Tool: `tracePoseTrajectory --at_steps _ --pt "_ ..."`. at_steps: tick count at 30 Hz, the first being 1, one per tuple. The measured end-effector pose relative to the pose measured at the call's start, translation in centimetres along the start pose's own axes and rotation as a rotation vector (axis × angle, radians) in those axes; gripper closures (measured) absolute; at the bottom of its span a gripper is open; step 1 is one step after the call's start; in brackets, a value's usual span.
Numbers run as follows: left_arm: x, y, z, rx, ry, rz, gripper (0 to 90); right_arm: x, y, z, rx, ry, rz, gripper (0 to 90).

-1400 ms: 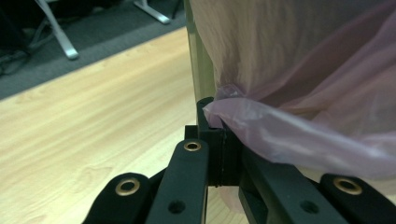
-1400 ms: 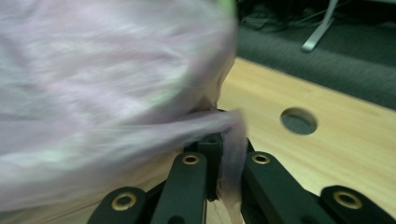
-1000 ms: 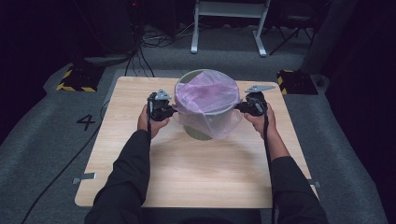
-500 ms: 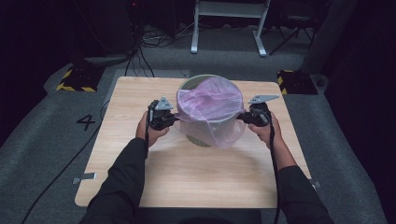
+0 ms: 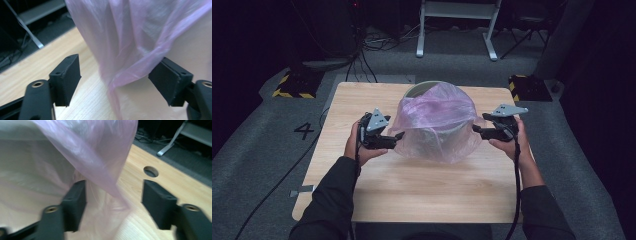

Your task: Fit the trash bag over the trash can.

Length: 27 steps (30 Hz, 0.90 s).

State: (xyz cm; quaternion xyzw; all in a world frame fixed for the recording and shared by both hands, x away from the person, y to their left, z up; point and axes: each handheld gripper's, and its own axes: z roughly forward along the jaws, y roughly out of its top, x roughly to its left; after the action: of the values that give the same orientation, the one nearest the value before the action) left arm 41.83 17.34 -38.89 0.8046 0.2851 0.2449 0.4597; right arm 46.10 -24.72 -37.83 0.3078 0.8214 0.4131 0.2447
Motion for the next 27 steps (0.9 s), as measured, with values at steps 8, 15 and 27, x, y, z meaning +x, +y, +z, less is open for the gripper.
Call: tracePoseTrajectory --at_steps 8,15,27 --pt "-0.3 0.9 -2.2 -0.085 -0.047 0.004 18.9 0.0 0.6 -2.4 -0.12 0.037 -0.059 28.9" --pt "-0.3 2.5 -1.6 -0.1 0.015 0.048 41.1 -0.3 1.8 -2.1 -0.141 -0.029 -0.122 65.7" --pt "1.9 4.8 0.9 -0.089 0.067 0.057 89.9 -1.7 4.8 -0.8 -0.167 -0.038 -0.065 86.9"
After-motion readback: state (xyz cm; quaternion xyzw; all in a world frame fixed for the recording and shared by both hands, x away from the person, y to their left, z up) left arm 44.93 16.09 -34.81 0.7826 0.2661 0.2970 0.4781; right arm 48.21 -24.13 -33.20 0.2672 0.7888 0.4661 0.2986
